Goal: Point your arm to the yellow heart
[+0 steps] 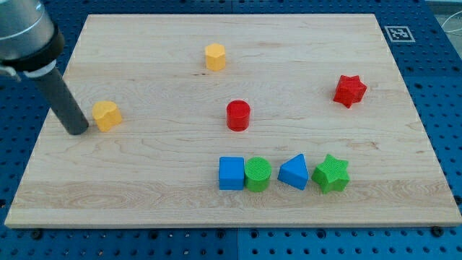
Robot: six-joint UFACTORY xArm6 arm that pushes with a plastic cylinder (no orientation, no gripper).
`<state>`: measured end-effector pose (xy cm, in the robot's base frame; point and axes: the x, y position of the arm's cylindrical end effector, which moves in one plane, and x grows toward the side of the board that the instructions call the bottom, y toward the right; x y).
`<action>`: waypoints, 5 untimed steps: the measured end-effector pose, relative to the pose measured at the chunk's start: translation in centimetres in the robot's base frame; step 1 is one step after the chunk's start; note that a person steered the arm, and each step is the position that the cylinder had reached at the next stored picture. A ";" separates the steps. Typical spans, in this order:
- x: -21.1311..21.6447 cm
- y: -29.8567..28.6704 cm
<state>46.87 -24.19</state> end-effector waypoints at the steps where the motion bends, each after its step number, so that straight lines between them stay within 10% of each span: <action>1: -2.2 0.0; 5: -1.5 -0.1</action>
